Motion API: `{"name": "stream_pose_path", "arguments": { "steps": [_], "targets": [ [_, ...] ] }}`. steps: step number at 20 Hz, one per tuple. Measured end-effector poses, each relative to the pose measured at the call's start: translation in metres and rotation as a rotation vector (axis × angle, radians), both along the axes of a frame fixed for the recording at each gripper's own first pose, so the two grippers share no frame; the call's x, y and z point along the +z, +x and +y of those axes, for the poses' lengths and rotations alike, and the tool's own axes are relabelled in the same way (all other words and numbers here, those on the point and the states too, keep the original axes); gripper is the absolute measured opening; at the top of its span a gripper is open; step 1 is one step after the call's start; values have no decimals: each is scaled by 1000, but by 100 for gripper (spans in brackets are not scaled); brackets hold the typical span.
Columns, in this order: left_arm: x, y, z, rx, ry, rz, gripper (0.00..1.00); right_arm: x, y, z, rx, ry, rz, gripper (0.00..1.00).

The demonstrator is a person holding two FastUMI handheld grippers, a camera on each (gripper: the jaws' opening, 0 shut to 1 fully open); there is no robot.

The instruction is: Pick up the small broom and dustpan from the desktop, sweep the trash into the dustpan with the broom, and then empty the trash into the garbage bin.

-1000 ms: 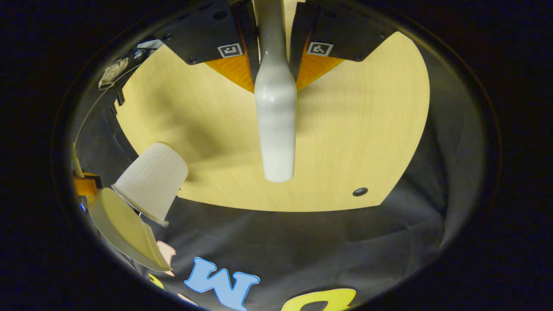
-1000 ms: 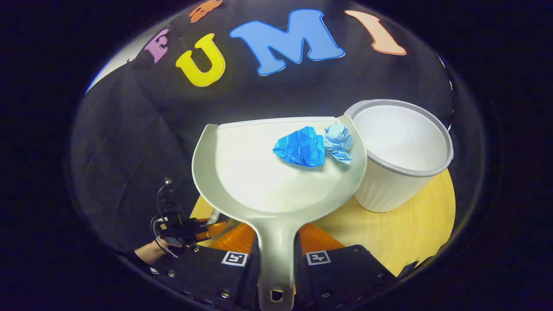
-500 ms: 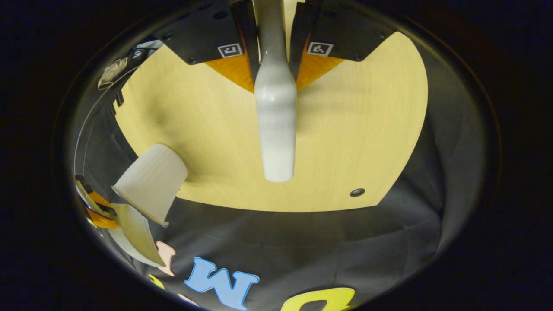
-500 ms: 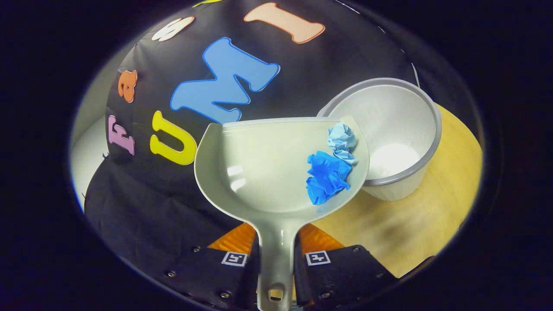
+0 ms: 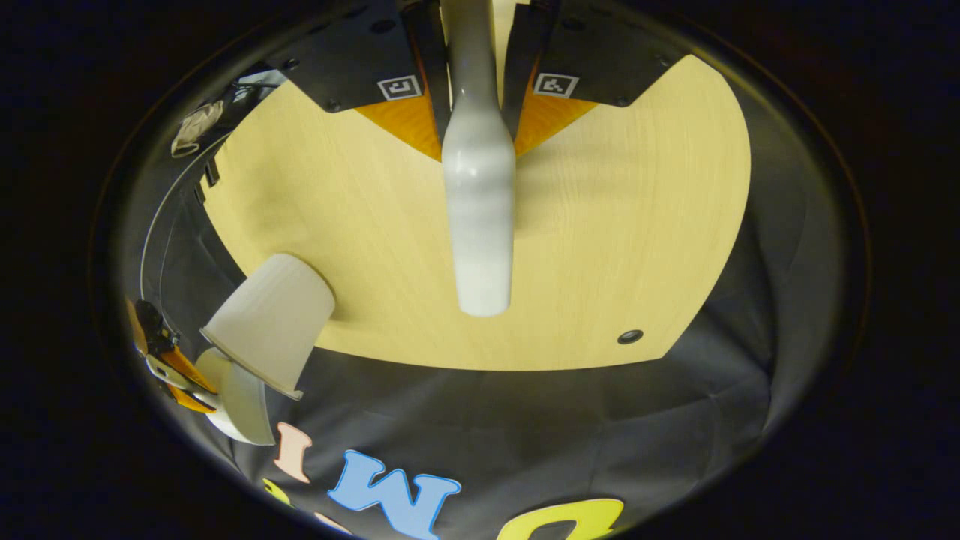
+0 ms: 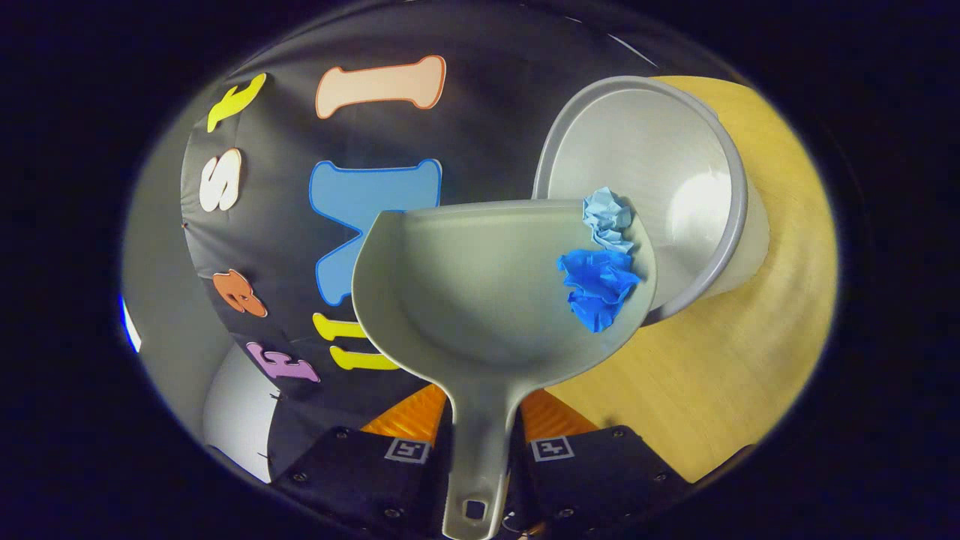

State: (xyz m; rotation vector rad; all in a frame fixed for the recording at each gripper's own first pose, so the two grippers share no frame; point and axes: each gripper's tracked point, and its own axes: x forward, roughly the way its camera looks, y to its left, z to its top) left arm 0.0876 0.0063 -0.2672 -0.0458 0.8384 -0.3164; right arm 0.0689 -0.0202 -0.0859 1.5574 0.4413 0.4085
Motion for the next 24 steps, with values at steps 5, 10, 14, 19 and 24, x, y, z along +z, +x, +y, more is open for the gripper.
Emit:
{"name": "stream_pose_path", "arguments": {
  "steps": [5, 10, 14, 19, 24],
  "targets": [
    [1, -4, -13, -8, -3, -2, 38, 9, -1, -11, 7, 121, -17, 34],
    [0, -6, -18, -15, 1, -5, 38, 17, -3, -14, 27, 186, -46, 34],
    [1, -8, -18, -15, 9, -6, 39, 22, -3, -12, 37, 216, -60, 35],
    [1, -8, -20, -11, 7, -6, 38, 22, -4, -5, 50, 171, -74, 34],
    [0, -8, -19, 1, 1, -3, 40, 13, -16, 14, 67, 6, -111, 34]
  ]
}}
